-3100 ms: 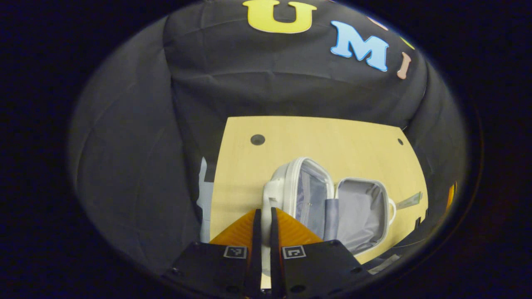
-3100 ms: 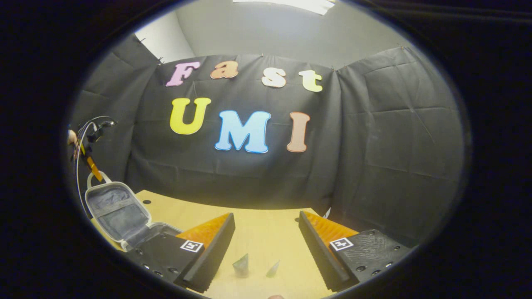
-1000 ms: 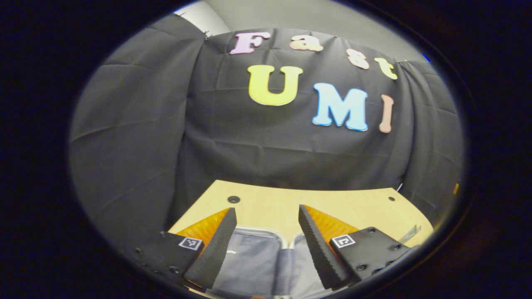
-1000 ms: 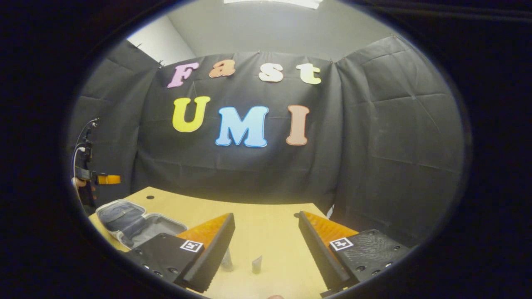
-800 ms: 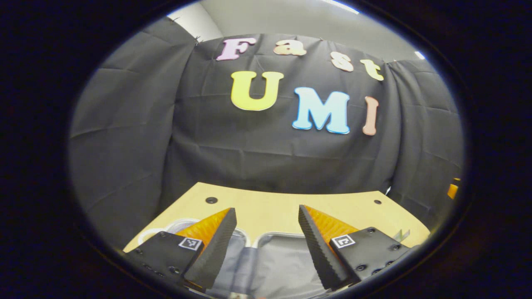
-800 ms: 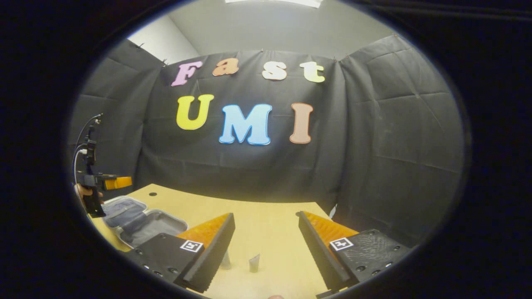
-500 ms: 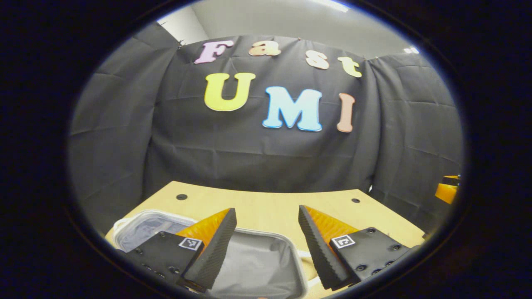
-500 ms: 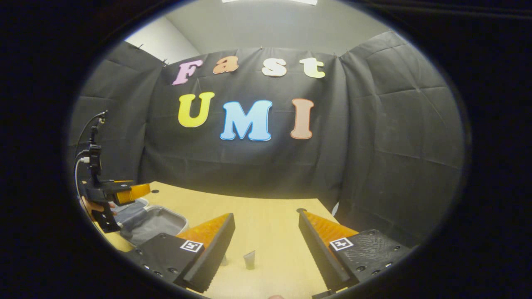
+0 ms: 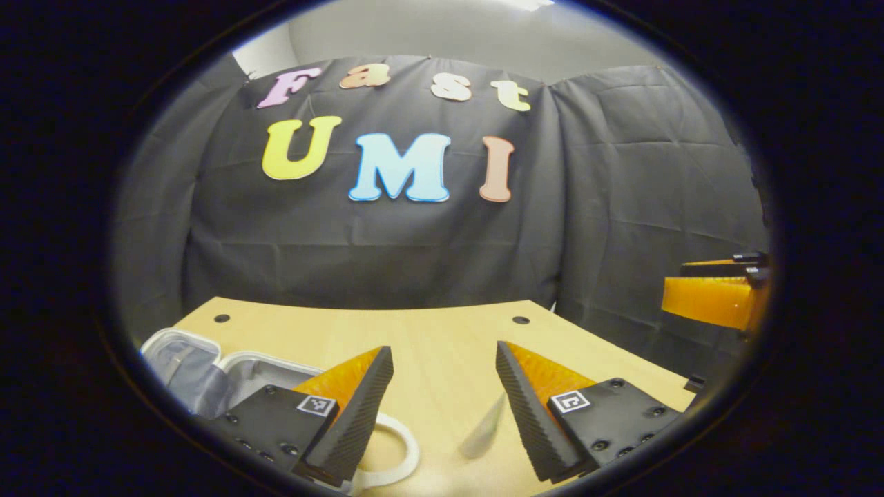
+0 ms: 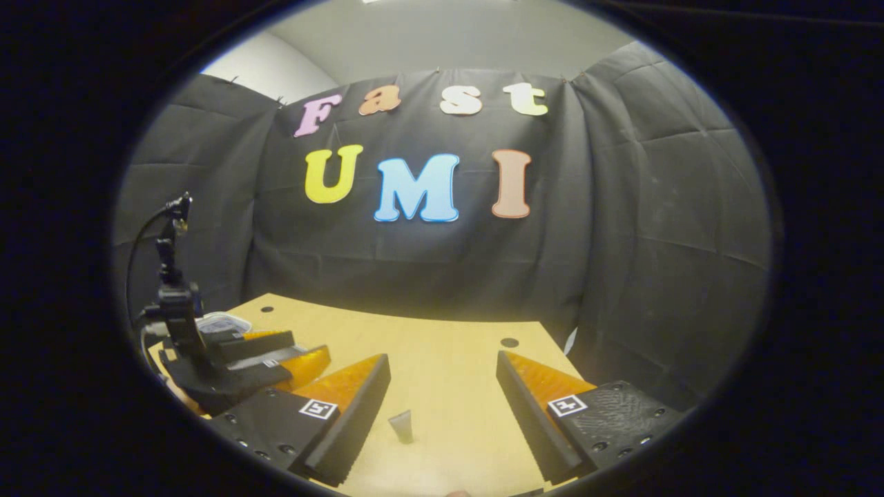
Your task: First open the suitcase, pack the skin care products into it, and then close the suitcase.
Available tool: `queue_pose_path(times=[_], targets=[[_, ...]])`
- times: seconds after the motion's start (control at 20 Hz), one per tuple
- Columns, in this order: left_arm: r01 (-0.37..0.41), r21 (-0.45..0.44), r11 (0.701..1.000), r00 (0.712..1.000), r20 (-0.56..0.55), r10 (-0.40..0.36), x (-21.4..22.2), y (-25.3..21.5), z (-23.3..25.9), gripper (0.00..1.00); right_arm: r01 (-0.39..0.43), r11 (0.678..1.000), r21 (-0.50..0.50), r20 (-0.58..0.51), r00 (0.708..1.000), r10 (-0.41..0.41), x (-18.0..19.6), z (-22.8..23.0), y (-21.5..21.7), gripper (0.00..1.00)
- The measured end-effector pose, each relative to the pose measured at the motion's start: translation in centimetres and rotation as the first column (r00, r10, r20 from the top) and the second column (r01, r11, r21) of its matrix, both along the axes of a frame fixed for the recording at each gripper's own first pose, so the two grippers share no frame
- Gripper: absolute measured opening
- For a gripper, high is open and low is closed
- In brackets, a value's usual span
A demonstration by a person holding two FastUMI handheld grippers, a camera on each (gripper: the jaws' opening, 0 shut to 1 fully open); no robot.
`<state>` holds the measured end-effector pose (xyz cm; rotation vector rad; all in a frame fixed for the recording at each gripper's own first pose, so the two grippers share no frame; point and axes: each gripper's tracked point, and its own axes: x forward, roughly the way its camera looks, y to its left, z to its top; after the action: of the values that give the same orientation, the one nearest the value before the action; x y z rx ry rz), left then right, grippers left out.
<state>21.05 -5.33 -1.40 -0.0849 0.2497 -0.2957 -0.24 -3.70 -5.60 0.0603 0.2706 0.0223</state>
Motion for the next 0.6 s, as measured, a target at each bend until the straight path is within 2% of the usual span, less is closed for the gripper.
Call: queue_pose_path(times=[0.25, 0.5, 0.55, 0.6], targets=[[0.030, 0.067, 0.997, 0.996, -0.086, -0.024, -0.2, -3.4, -7.6, 0.97, -0.056, 0.998, -0.001, -0.023, 0.998, 0.056, 0.3, -1.7, -0.3, 0.94], [0.050, 0.097, 0.994, 0.982, -0.186, -0.031, -0.4, -5.2, -13.8, 0.96, -0.082, 0.997, 0.005, -0.062, 0.995, 0.082, 0.3, -3.8, -1.0, 0.94], [0.046, 0.102, 0.994, 0.979, -0.201, -0.025, -0.4, -5.4, -14.7, 0.95, -0.087, 0.996, 0.007, -0.071, 0.994, 0.087, 0.3, -4.2, -1.1, 0.94], [0.042, 0.102, 0.994, 0.977, -0.212, -0.020, -0.3, -5.6, -15.2, 0.89, -0.091, 0.996, 0.006, -0.078, 0.993, 0.091, 0.4, -4.5, -1.1, 0.94]])
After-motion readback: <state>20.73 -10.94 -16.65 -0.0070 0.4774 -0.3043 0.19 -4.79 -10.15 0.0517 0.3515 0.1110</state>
